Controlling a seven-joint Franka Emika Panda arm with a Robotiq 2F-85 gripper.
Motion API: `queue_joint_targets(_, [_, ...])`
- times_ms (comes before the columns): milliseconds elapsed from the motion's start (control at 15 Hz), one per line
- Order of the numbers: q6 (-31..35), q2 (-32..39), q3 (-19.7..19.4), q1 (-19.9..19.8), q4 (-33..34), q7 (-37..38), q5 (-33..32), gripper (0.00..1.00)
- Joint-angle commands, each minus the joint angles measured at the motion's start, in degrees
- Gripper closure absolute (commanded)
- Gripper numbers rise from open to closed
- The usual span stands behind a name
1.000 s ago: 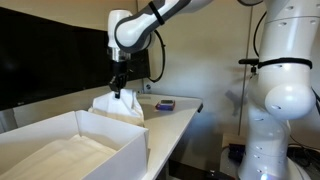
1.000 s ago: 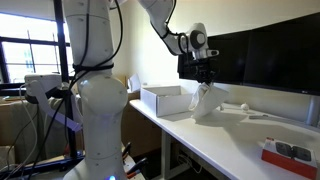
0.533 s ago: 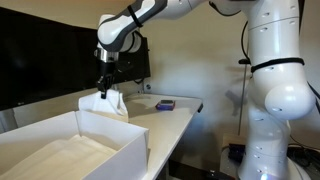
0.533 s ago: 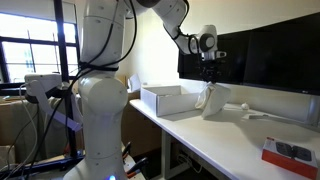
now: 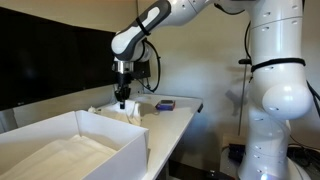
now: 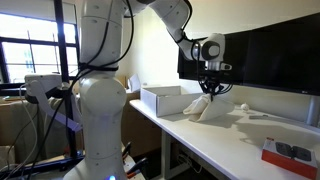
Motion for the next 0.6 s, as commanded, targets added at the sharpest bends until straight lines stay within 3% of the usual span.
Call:
queue_joint_targets(0, [-1.0,-2.7,-1.2,-1.3,-4.4,0.8,-0.5,0.95])
queue_joint_targets(533, [-2.3,-1.9,-5.1,-3.5,-6.5,2.8,-2.6,0.95])
